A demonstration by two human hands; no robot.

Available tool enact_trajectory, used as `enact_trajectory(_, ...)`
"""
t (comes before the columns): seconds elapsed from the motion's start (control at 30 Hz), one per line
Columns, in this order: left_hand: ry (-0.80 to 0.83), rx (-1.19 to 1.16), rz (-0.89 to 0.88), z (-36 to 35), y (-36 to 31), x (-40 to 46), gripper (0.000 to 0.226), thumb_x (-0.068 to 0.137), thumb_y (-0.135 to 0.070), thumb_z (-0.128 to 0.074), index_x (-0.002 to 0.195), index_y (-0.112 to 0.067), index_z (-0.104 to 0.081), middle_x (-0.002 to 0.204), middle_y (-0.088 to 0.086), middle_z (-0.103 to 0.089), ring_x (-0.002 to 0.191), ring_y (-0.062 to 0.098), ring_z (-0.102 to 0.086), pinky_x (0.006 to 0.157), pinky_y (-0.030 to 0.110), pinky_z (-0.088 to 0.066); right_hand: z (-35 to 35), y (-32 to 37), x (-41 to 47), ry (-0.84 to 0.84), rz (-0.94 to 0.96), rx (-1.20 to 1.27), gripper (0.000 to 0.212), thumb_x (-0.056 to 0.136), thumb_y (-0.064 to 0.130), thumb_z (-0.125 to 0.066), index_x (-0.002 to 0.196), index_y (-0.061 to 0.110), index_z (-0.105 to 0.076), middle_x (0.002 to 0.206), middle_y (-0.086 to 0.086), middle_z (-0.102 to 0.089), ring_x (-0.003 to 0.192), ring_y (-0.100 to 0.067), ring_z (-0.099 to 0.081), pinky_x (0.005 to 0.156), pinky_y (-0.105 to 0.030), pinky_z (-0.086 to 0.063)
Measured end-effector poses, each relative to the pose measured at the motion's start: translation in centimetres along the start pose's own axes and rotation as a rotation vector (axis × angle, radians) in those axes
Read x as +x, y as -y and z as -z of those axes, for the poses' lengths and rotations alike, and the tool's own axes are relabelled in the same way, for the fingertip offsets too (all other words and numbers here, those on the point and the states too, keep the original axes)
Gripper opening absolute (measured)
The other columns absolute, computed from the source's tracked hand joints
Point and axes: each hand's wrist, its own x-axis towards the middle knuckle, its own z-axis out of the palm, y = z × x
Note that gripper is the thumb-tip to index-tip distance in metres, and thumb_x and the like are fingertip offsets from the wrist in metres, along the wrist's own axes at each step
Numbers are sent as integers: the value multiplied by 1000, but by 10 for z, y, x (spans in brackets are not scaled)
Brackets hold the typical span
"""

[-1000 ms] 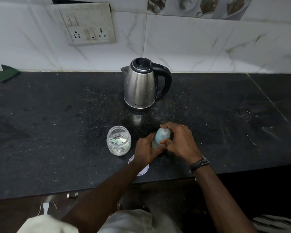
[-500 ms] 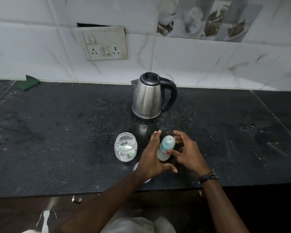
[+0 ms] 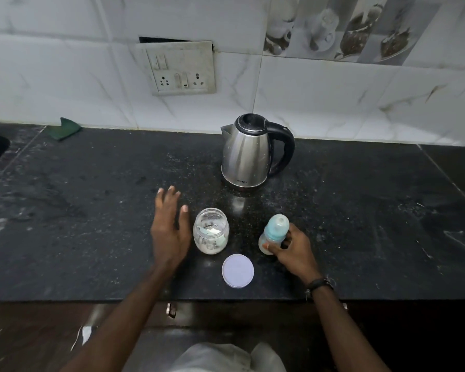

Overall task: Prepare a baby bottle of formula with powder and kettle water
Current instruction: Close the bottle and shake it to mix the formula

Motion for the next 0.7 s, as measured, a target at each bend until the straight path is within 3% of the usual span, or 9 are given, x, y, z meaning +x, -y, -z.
enact_trajectory(0.1, 303, 260, 219, 12, 54, -19, 45, 103, -15, -53, 144, 2, -48, 156, 21, -42, 150, 35, -27, 120, 53, -31, 9, 5, 7, 59, -61, 56, 58, 65, 12, -92, 117, 15, -66, 107, 2, -75, 99, -15, -72, 89, -40, -59)
enact_trajectory(0.2, 457, 402, 267, 17, 83, -35, 50, 103, -21, -53, 145, 5, -45, 156, 25, -39, 149, 40, -29, 122, 53, -27, 22, 26, 10, 51, -74, 230, 47, 67, 5, -88, 110, 6, -69, 102, -8, -77, 96, -24, -74, 81, -33, -61)
enact_trajectory(0.3, 491, 467, 201, 16, 91, -41, 49, 104, -26, -44, 138, 8, -52, 150, 28, -45, 143, 43, -39, 121, 53, -28, 34, 51, 9, -14, -26, 307, 37, 69, 11, -84, 103, 5, -71, 103, -19, -76, 87, -21, -76, 73, -30, -62)
enact_trajectory(0.37, 487, 478, 193, 15, 90, -43, 53, 100, -27, -41, 136, 10, -54, 147, 29, -48, 141, 43, -42, 120, 52, -30, 41, 64, 10, -83, -52, 304, 36, 69, 16, -88, 100, 11, -71, 99, -11, -78, 84, -13, -75, 72, -28, -61)
enact_trajectory(0.43, 477, 480, 189, 16, 88, -42, 54, 100, -28, -40, 136, 10, -54, 147, 29, -48, 141, 43, -43, 120, 51, -30, 44, 74, 10, -59, -36, 166, 49, 59, 34, -93, 99, 16, -71, 93, 3, -78, 82, -7, -75, 71, -28, -60)
enact_trajectory(0.53, 477, 477, 189, 18, 89, -43, 56, 100, -30, -39, 138, 9, -53, 149, 27, -47, 142, 40, -42, 121, 49, -29, 43, 83, 8, -78, 35, 66, 49, 59, 29, -94, 101, 14, -72, 95, -2, -79, 82, -10, -75, 76, -35, -62)
enact_trajectory(0.63, 471, 475, 191, 17, 89, -45, 56, 100, -30, -40, 138, 8, -53, 149, 26, -48, 143, 39, -41, 122, 48, -28, 47, 95, 9, -121, 7, -51, 60, 50, 57, -83, 94, 18, -71, 84, 5, -76, 77, -11, -72, 68, -36, -60)
enact_trajectory(0.7, 467, 471, 186, 17, 91, -44, 56, 99, -31, -40, 138, 8, -54, 149, 25, -48, 143, 38, -42, 121, 48, -29, 47, 96, 13, -120, 11, -42, 51, 54, 46, -89, 93, 17, -73, 85, 2, -78, 75, -9, -73, 67, -34, -61)
